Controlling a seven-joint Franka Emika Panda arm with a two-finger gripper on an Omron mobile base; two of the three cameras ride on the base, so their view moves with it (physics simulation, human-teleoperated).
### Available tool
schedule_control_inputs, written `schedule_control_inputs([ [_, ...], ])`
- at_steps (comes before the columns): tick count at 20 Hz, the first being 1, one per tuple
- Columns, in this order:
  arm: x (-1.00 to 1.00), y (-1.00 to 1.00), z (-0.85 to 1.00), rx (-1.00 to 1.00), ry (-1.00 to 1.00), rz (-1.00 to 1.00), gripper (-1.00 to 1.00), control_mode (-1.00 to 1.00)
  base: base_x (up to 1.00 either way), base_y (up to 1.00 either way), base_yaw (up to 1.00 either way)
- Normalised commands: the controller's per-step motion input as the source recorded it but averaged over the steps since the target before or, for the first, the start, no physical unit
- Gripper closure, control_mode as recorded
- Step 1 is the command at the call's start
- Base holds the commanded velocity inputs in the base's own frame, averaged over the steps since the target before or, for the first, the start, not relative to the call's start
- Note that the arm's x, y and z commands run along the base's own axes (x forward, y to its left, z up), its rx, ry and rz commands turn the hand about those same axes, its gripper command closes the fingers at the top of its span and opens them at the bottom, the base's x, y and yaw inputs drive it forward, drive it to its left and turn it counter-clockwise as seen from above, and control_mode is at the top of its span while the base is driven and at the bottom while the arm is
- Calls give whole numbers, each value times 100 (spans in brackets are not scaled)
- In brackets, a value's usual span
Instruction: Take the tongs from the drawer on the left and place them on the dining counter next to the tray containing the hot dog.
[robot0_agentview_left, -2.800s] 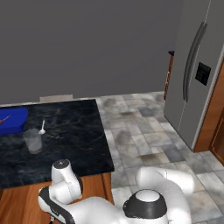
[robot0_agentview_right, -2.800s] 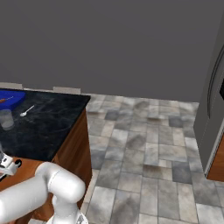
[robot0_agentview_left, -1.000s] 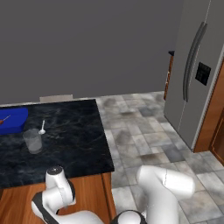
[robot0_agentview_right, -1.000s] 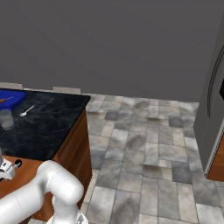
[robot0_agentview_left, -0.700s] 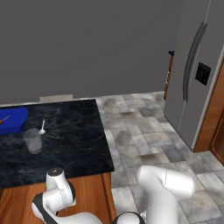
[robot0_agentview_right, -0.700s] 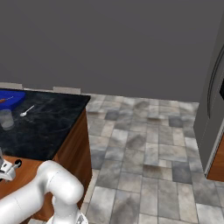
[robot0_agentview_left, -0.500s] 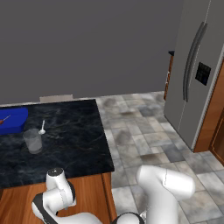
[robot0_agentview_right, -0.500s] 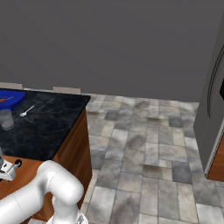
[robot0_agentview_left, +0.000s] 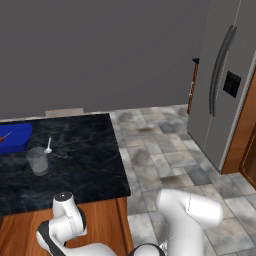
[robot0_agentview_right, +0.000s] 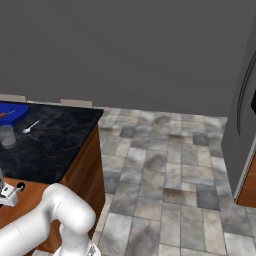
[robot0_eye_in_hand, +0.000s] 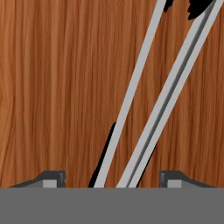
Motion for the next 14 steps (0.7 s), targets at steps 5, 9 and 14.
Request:
schedule_control_inputs([
  [5,0,0,0,0,0,0,100,-100,0,0,0],
  [9,0,0,0,0,0,0,100,-100,0,0,0],
  [14,-28,0,2,0,0,1,100,-100,0,0,0],
])
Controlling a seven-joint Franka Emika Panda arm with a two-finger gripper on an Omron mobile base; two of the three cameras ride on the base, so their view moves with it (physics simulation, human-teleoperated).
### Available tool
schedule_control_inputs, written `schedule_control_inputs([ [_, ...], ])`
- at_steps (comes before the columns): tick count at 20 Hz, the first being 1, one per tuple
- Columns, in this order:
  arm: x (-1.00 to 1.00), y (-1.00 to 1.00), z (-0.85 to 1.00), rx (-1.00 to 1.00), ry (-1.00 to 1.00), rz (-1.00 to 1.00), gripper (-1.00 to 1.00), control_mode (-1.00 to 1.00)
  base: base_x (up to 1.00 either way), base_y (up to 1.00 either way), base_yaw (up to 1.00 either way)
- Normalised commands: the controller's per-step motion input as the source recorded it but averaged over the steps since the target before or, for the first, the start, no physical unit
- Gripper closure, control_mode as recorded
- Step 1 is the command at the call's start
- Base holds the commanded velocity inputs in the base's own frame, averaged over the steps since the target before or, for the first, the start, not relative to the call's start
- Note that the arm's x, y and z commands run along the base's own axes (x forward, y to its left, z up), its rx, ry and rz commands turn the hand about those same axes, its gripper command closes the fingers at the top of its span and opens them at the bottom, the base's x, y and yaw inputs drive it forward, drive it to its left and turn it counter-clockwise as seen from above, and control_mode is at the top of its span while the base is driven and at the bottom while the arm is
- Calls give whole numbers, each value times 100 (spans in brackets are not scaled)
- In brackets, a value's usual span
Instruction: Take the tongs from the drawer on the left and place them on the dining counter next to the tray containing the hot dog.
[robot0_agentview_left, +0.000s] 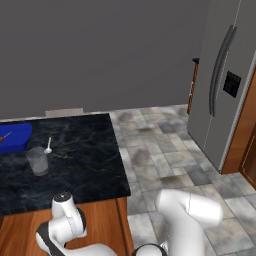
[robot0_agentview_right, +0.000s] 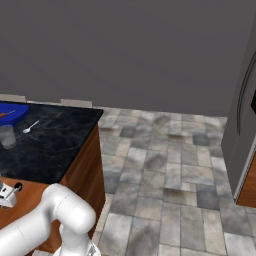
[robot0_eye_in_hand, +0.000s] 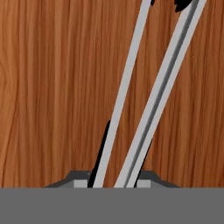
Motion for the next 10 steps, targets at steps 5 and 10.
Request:
schedule_control_inputs([
  [5,-63,0,23,0,0,5,100,-100,0,0,0],
  [10,-52,0,45,0,0,6,100,-100,0,0,0],
])
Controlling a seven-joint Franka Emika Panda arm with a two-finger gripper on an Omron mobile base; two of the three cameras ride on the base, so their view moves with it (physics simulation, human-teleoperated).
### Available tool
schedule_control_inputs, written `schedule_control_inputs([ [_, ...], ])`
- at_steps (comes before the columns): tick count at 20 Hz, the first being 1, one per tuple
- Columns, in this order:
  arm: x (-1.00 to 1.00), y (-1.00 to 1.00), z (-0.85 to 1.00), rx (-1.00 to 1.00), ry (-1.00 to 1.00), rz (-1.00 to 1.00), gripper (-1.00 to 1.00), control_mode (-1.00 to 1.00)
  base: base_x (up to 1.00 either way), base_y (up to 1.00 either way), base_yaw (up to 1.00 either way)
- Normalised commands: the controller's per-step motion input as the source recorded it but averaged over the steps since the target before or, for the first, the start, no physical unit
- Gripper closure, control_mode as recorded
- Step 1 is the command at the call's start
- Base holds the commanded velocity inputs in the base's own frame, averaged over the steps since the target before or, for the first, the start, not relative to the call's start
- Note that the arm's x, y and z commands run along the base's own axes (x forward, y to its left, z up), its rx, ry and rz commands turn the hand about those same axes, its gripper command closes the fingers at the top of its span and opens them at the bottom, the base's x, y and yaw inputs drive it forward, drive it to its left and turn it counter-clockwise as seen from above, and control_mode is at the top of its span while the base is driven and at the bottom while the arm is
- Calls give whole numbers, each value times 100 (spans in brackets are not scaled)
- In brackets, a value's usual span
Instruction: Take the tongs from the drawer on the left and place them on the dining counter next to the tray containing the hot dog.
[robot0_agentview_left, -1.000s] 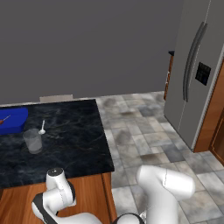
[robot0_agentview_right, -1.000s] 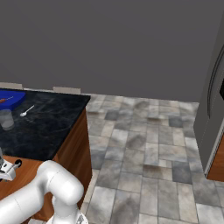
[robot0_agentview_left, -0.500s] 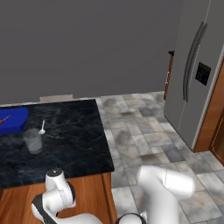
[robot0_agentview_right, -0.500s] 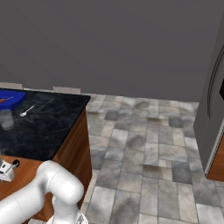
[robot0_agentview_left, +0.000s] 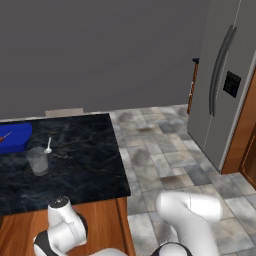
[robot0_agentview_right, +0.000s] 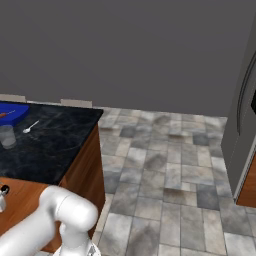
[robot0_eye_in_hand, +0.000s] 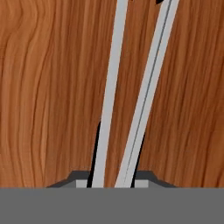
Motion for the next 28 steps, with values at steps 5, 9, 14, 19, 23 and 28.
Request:
schedule_control_inputs([
  [5,-10,0,86,0,2,5,100,-100,0,0,0],
  [9,-35,-1,89,0,8,10,100,-100,0,0,0],
  [14,-47,-14,73,2,8,12,100,-100,0,0,0],
  [19,-8,-33,65,3,0,14,100,-100,0,0,0],
  [23,0,-46,57,2,0,13,100,-100,0,0,0],
  [28,2,-48,43,4,0,6,100,-100,0,0,0],
])
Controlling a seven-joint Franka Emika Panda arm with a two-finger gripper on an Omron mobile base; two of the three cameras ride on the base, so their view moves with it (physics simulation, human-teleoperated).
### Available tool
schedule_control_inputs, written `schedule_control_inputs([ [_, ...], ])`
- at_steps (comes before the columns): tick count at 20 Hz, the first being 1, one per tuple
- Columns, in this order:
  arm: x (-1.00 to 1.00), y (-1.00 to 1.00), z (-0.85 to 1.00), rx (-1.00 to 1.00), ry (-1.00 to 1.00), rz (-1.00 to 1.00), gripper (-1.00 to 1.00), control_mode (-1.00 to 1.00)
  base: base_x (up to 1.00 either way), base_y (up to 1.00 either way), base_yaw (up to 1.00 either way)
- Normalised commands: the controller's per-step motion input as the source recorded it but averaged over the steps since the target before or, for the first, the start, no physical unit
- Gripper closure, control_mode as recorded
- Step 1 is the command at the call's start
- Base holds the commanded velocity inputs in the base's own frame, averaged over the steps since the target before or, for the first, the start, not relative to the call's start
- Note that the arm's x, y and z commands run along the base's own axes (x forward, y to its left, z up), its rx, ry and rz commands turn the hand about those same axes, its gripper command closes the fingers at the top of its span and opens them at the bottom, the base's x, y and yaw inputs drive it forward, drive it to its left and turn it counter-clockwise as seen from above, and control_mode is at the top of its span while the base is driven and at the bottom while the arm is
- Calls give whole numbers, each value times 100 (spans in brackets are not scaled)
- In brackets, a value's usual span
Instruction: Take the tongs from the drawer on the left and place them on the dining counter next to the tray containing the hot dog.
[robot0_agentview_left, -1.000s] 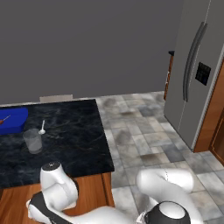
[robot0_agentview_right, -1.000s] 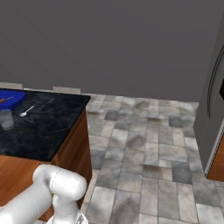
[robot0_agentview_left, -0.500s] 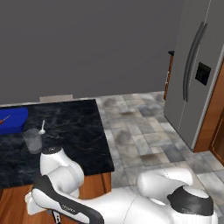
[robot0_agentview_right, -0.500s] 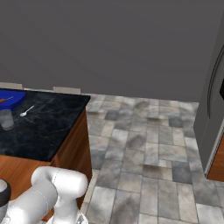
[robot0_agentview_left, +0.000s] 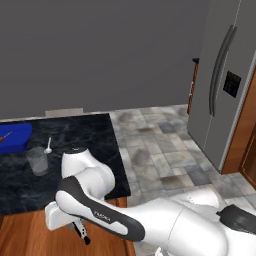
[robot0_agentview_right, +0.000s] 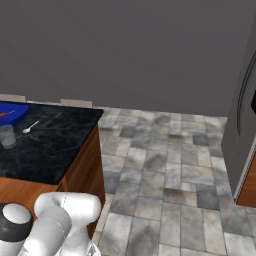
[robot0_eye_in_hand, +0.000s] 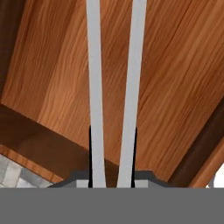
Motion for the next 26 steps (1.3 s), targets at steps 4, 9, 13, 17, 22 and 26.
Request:
schedule_control_inputs([
  [4,29,-59,30,4,0,0,100,-100,0,0,0],
  [9,45,-57,28,8,-2,0,100,-100,0,0,0],
  [13,63,-64,41,8,0,0,100,-100,0,0,0],
  [17,53,-84,57,4,1,0,100,-100,0,0,0],
  [22,27,-88,43,3,2,0,100,-100,0,0,0],
  [26,25,-88,28,0,0,0,100,-100,0,0,0],
])
